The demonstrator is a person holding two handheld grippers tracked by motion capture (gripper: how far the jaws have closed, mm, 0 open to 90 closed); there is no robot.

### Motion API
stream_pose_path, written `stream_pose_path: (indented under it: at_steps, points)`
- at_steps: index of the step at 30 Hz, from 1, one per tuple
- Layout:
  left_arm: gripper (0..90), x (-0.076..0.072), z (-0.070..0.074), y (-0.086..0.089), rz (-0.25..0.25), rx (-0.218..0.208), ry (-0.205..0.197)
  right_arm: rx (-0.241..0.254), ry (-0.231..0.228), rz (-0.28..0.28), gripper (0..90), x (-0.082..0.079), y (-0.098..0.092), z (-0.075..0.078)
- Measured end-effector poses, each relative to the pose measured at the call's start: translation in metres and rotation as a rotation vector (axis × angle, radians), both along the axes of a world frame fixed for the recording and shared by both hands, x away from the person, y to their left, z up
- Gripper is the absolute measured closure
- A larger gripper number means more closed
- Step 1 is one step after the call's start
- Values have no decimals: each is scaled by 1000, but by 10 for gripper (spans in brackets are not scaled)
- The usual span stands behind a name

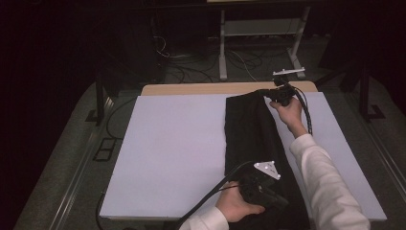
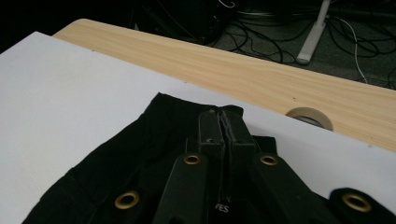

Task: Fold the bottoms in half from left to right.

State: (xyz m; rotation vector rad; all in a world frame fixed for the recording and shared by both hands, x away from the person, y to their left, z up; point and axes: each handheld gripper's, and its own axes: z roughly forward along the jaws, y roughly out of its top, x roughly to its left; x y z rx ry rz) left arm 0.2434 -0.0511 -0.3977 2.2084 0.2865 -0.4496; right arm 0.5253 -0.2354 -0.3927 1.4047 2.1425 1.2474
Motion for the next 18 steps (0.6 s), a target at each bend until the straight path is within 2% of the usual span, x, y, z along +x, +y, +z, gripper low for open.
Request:
stream_pose_path:
  at_steps: [7, 16, 18]
  points:
    - [892, 2, -9, -13, 6, 26, 19, -11, 11, -14, 865, -1, -11, -7]
    - [891, 3, -17, -28, 3, 58, 16, 6, 11, -15, 865, 2, -17, -14]
    - [891, 4, -19, -31, 4, 62, 18, -4, 11, -9, 865, 3, -16, -17]
